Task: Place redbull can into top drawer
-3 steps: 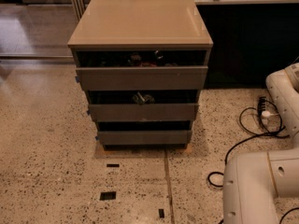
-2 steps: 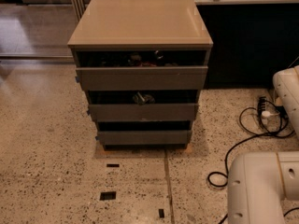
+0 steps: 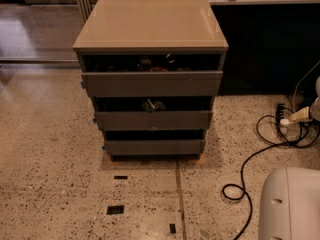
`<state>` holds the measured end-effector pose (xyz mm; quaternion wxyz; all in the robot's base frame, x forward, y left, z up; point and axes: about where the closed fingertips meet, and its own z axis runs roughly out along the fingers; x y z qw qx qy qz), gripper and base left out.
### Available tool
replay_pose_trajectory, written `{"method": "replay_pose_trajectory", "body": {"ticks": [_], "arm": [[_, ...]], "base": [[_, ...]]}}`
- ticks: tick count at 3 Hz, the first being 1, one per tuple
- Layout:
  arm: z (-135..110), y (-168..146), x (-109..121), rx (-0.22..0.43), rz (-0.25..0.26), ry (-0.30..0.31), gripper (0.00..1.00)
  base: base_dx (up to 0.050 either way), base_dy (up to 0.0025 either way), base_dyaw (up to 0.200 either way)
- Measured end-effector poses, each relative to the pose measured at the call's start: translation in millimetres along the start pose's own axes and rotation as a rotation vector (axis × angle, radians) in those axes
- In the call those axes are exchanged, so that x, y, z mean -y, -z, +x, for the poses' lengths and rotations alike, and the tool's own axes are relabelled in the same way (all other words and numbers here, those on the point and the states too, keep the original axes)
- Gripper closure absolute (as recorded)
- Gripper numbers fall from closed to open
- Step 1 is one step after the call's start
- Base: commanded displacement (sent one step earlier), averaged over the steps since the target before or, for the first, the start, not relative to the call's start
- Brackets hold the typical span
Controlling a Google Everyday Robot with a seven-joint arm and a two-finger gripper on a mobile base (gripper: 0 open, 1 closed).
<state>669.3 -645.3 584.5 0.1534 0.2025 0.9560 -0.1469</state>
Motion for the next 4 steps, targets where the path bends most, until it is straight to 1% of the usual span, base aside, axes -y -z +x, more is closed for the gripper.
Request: {"method": "replay_pose_trajectory", "body": {"ticks": [1, 2, 3, 4], "arm": [[-2.0, -2.2, 1.3, 0.007, 0.016, -0.009, 0.00], [-22.5, -15.1, 8.1, 0.078, 0.146, -0.061, 0.00], [-48.4, -29.1, 16.1, 0.187, 0.343, -0.060, 0.00], [-48.3, -29.7, 29.4, 0.212, 0.402, -0.115, 0.00]], "base": [[0.000, 0.00000, 0.000], [0.000, 0.00000, 0.000], [0.000, 0.00000, 0.000], [0.000, 0.00000, 0.000]]}}
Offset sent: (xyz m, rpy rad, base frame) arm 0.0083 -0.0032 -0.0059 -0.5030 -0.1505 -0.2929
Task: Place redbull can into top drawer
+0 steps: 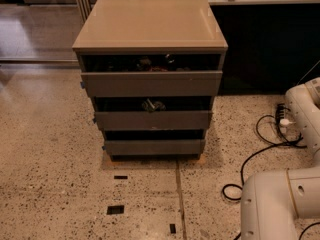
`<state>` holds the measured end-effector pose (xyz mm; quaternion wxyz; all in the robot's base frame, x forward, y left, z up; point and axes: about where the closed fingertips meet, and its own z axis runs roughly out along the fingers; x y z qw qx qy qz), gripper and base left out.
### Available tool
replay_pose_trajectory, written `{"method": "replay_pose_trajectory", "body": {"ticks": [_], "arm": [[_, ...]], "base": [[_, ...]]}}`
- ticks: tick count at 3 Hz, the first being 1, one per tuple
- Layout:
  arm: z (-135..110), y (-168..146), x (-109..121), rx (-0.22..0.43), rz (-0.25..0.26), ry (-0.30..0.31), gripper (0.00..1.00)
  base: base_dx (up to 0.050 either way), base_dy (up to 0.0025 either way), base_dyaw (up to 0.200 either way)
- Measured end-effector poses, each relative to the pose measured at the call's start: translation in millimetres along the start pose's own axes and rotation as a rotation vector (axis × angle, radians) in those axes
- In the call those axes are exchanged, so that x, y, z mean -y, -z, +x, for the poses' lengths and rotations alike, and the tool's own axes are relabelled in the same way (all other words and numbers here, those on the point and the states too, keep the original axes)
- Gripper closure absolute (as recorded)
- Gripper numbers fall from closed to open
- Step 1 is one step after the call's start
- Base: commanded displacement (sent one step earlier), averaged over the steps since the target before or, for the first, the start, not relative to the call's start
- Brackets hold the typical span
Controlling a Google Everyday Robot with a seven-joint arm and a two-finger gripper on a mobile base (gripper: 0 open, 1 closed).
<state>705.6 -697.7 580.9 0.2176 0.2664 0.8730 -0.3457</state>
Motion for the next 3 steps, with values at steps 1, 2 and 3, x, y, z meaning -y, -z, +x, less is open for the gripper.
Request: {"method": "replay_pose_trajectory", "body": {"ticks": [1, 2, 3], "arm": [[0.1, 0.0, 0.0, -0.001, 0.000, 0.000, 0.00], [20.1, 8.1, -6.9, -0.096, -0.017, 0.049, 0.00], [32.5, 31.5, -31.7, -0.183, -0.013, 0.089, 0.00]], "base": [[0.000, 0.00000, 0.000], [0.000, 0.00000, 0.000], [0.000, 0.00000, 0.000]]}}
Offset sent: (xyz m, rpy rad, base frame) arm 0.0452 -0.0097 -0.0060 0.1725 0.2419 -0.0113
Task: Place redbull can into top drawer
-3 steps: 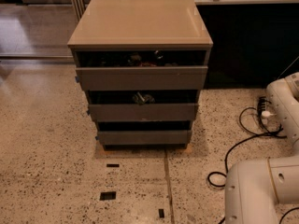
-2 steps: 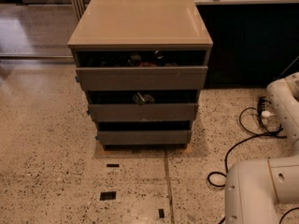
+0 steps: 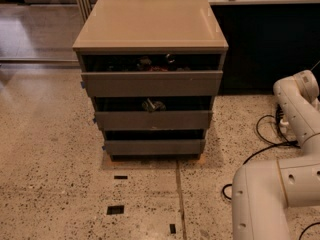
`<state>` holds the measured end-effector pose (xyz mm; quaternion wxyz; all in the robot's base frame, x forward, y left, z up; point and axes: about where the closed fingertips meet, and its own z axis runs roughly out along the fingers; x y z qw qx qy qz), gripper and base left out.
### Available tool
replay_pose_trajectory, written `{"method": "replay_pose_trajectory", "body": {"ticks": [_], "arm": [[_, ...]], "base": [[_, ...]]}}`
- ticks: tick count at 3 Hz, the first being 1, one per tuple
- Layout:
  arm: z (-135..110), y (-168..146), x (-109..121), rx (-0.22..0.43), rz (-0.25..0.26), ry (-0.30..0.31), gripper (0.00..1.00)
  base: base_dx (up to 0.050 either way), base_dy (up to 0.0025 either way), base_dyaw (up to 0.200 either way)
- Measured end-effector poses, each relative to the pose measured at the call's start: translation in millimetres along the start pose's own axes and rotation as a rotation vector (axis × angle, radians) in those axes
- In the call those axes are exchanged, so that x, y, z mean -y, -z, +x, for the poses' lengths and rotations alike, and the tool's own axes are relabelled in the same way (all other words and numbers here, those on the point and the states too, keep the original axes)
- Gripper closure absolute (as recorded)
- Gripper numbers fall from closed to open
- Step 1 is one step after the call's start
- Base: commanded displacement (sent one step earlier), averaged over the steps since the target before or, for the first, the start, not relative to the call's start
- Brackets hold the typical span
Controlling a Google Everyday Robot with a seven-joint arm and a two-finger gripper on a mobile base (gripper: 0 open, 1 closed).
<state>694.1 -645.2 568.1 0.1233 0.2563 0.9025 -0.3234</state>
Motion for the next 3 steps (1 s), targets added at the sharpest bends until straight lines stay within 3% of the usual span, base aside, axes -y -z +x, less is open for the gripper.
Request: {"method": "replay_pose_trajectory", "body": {"ticks": [1, 3], "arm": [[0.0, 0.0, 0.0, 0.000, 0.000, 0.000, 0.00], [-12.0, -22.8, 37.4, 0.082, -0.074, -0.112, 0.00]], "base": [[0.000, 0.00000, 0.000], [0.000, 0.00000, 0.000]]}}
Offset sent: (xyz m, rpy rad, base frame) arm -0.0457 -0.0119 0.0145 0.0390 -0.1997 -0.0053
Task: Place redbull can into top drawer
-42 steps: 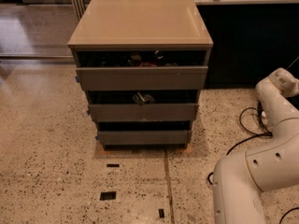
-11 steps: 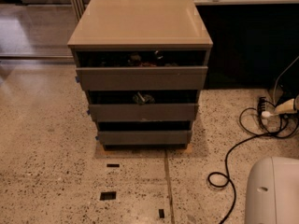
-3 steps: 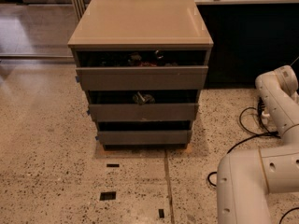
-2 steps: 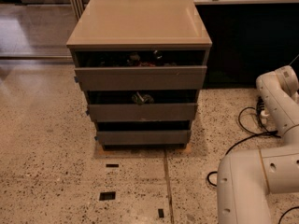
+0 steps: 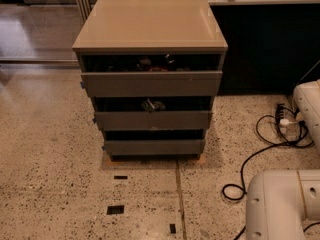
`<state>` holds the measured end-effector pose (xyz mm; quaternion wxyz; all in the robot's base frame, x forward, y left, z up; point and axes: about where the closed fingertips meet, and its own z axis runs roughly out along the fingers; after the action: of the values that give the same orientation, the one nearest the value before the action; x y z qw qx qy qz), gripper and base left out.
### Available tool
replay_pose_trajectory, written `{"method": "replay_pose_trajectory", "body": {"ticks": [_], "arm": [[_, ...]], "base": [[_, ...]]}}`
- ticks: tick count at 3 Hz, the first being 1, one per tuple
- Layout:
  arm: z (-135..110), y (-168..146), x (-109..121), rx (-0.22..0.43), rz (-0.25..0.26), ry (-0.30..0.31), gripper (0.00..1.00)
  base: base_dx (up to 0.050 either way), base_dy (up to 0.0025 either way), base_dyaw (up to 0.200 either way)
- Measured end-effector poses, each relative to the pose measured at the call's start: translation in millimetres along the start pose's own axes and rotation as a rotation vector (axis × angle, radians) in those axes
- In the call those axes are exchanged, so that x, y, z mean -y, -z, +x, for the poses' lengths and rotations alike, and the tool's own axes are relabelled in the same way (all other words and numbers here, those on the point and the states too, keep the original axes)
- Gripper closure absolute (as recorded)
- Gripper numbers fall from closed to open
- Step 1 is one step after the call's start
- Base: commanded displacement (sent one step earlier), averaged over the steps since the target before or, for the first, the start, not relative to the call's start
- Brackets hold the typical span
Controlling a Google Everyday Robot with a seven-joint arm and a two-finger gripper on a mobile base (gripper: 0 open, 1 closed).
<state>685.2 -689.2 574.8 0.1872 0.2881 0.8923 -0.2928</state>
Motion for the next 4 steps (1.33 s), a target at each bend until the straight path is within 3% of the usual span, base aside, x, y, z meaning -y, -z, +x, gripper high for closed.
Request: {"method": "replay_pose_trajectory", "body": {"ticks": [1, 2, 3, 4], "arm": [[0.1, -0.5, 0.3, 0.001, 0.000, 0.000, 0.00], [15.3, 0.3, -2.0, -0.059, -0.058, 0.030, 0.00], [66.6, 13.4, -1.0, -0.245, -0.278, 0.041, 0.00], [104.5, 25.9, -27.8, -0.366, -0.424, 0.119, 0.00]], "base": [[0.000, 0.00000, 0.000], [0.000, 0.00000, 0.000], [0.000, 0.00000, 0.000], [0.000, 0.00000, 0.000]]}}
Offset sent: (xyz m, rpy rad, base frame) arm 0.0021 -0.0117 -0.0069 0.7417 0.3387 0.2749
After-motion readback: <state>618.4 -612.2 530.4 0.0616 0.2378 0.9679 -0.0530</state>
